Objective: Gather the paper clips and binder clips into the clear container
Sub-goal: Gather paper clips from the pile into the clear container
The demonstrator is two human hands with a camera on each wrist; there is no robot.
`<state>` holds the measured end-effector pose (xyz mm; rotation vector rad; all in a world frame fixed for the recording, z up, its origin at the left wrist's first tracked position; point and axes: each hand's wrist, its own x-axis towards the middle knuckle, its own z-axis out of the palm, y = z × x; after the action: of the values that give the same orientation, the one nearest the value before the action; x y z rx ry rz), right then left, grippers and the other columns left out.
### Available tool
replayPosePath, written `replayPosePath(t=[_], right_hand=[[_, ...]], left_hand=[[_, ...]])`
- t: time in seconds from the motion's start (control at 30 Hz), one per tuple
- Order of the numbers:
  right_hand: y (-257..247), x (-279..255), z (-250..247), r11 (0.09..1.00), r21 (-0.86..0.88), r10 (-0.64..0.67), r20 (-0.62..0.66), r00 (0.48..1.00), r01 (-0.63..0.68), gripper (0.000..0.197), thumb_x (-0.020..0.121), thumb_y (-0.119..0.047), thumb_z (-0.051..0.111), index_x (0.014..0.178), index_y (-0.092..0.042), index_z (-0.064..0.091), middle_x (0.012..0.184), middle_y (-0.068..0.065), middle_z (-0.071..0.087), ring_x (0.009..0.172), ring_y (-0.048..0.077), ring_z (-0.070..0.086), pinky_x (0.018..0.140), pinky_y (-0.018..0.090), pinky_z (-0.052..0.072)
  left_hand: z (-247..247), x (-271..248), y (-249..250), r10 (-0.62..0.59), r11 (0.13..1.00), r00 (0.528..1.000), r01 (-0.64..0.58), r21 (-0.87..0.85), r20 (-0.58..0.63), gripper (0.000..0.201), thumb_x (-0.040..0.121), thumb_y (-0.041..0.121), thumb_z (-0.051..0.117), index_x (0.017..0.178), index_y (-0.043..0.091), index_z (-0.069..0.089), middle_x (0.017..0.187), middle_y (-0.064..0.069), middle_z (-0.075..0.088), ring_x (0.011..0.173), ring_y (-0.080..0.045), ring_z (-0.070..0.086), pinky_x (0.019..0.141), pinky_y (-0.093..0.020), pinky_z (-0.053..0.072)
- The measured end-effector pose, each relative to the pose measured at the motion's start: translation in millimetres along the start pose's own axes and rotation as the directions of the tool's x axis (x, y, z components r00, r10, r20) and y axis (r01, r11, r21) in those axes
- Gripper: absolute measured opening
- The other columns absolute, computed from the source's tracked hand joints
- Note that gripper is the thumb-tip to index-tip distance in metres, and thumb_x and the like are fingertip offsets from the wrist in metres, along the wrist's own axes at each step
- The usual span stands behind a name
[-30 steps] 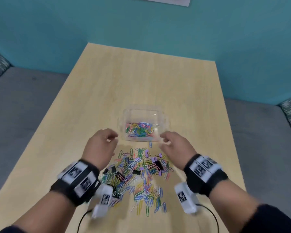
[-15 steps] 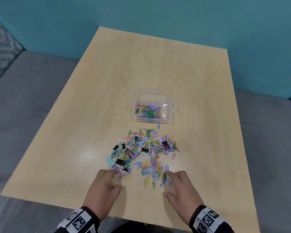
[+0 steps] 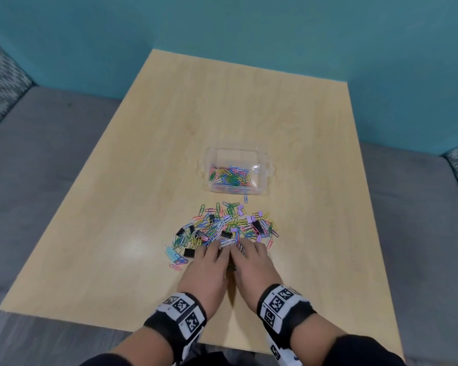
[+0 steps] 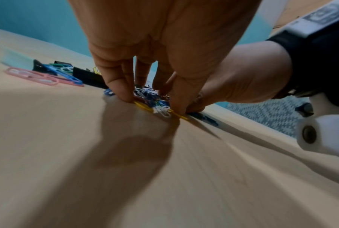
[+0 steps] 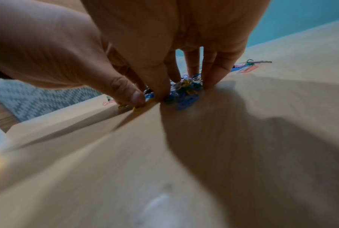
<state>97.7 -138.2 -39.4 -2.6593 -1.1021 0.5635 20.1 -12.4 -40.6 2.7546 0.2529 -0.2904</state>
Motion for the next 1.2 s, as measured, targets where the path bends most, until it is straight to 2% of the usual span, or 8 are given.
replayPosePath(t=[0.3,0.5,0.63,0.77,0.83,0.93,1.03,1.2], right_hand=[[9.3,0.2,-5.3,0.988,-0.102,-0.113,0.008,0.994,0.114,0.045,0.048,0.005,0.064,0.085,-0.016,0.05,0.086,0.008,0.054,0.074,0.03,0.052,0.055,0.039,0.048],[13.0,1.0,-10.6,0.985,-0.127,-0.11,0.05,0.993,0.115,0.05,0.039,0.005,0.067,0.08,-0.016,0.048,0.08,0.006,0.053,0.066,0.026,0.051,0.052,0.033,0.042],[15.8,1.6,-15.0,0.995,-0.054,-0.082,0.098,0.992,0.087,0.044,0.054,0.012,0.053,0.09,-0.012,0.05,0.09,0.01,0.05,0.075,0.029,0.047,0.056,0.035,0.034],[22.8,2.4,-17.0,0.998,-0.02,-0.065,0.093,0.994,0.067,0.044,0.057,0.013,0.058,0.087,-0.017,0.045,0.082,0.001,0.04,0.065,0.02,0.033,0.053,0.03,0.028],[27.0,3.7,-18.3,0.999,0.001,-0.038,0.082,0.996,0.038,0.034,0.072,0.004,0.063,0.093,-0.018,0.049,0.084,-0.005,0.032,0.065,0.019,0.034,0.056,0.029,0.029],[29.7,7.4,-28.8,0.975,0.19,0.094,0.109,0.99,-0.113,0.009,0.093,-0.016,0.051,0.101,-0.019,0.055,0.09,-0.006,0.043,0.074,0.02,0.047,0.064,0.03,0.036],[34.6,11.9,-34.5,0.83,0.458,0.256,0.195,0.947,-0.318,0.008,0.091,-0.02,0.054,0.086,-0.024,0.058,0.078,-0.005,0.055,0.068,0.017,0.054,0.063,0.029,0.043],[41.9,24.0,-44.0,0.228,0.799,0.355,0.464,0.811,-0.557,0.013,0.087,0.001,0.055,0.084,-0.01,0.057,0.065,0.006,0.055,0.049,0.023,0.052,0.05,0.03,0.041]], left_hand=[[4.2,5.2,-4.3,0.067,0.994,0.998,-0.068,0.082,0.017,0.035,0.059,0.009,0.072,0.088,0.018,0.055,0.098,-0.004,0.05,0.082,-0.026,0.048,0.061,-0.037,0.051],[2.7,3.9,-8.0,0.062,0.992,0.998,-0.064,0.111,0.029,0.04,0.052,-0.001,0.071,0.077,0.019,0.047,0.084,-0.004,0.046,0.07,-0.024,0.045,0.049,-0.036,0.047],[-0.3,0.8,-14.1,0.062,0.993,0.998,-0.063,0.101,0.013,0.044,0.046,-0.006,0.068,0.071,0.02,0.043,0.082,-0.002,0.043,0.067,-0.021,0.044,0.044,-0.033,0.043],[-10.2,-1.5,-15.5,0.076,0.984,0.997,-0.08,0.157,0.027,0.048,0.035,-0.007,0.07,0.067,0.019,0.047,0.076,-0.002,0.047,0.057,-0.02,0.046,0.035,-0.03,0.036],[-14.1,-2.8,-17.7,0.074,0.982,0.996,-0.08,0.172,0.042,0.049,0.031,-0.007,0.073,0.066,0.019,0.048,0.072,-0.001,0.047,0.053,-0.02,0.046,0.035,-0.028,0.032],[-18.3,-1.8,-24.9,0.043,0.99,0.998,-0.05,0.13,0.056,0.048,0.034,-0.001,0.079,0.063,0.019,0.046,0.068,0.0,0.046,0.047,-0.018,0.045,0.037,-0.026,0.025],[-21.3,-0.2,-31.7,-0.025,1.0,0.999,0.025,0.002,0.039,0.038,0.045,0.0,0.076,0.06,0.016,0.045,0.065,0.001,0.045,0.041,-0.021,0.045,0.039,-0.025,0.023],[-34.5,5.8,-40.2,-0.258,0.916,0.966,0.247,-0.316,0.005,0.011,0.073,0.01,0.057,0.067,0.018,0.051,0.07,0.007,0.05,0.061,-0.016,0.05,0.054,-0.029,0.038]])
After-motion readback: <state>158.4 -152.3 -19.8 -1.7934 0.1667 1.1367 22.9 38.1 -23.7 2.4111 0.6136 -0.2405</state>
